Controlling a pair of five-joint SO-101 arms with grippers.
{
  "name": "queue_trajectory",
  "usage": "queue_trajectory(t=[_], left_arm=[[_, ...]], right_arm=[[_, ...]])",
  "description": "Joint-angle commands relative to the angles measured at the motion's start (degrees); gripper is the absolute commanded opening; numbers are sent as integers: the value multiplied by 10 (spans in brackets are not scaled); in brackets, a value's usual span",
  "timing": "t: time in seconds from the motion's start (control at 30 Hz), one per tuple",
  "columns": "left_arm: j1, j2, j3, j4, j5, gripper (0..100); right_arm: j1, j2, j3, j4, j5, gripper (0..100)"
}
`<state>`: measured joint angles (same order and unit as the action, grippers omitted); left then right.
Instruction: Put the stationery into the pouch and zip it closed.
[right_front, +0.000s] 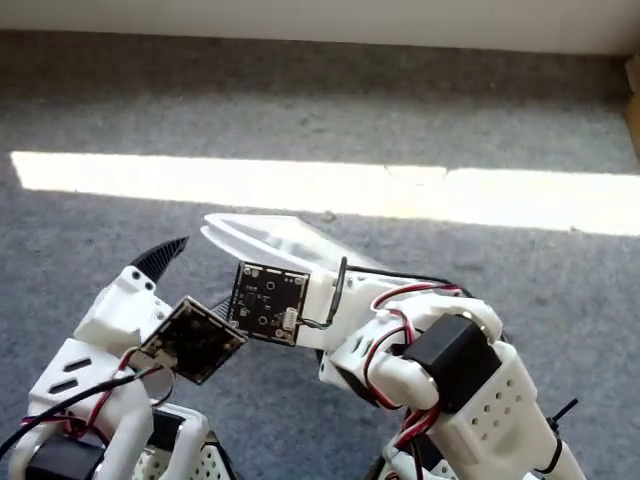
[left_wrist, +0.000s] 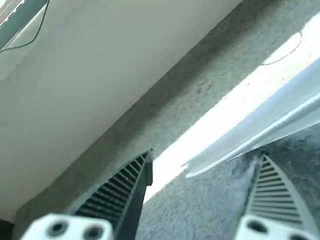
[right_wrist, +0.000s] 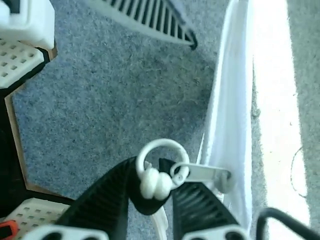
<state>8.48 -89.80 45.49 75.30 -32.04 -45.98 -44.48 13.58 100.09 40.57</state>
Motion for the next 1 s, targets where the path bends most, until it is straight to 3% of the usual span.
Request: queue_trajectory(t=[0.0, 0.13, 0.23, 0.4, 0.77, 0.97], left_arm=[[65, 5, -38, 11, -28, 306], [102, 7, -37, 11, -18, 304], [103, 2, -37, -7, 30, 303], [55, 1, -36, -35, 131, 302], [-47, 7, 124, -233, 338, 304], [-14, 7, 206, -279, 377, 304]], right_arm=[[-4, -1, 0, 7, 5, 4], [-4, 0, -1, 7, 3, 4], [-3, 0, -2, 7, -18, 4], [-3, 0, -4, 7, -43, 4], [-8, -1, -1, -1, -51, 4], [-54, -1, 0, -1, -51, 4]])
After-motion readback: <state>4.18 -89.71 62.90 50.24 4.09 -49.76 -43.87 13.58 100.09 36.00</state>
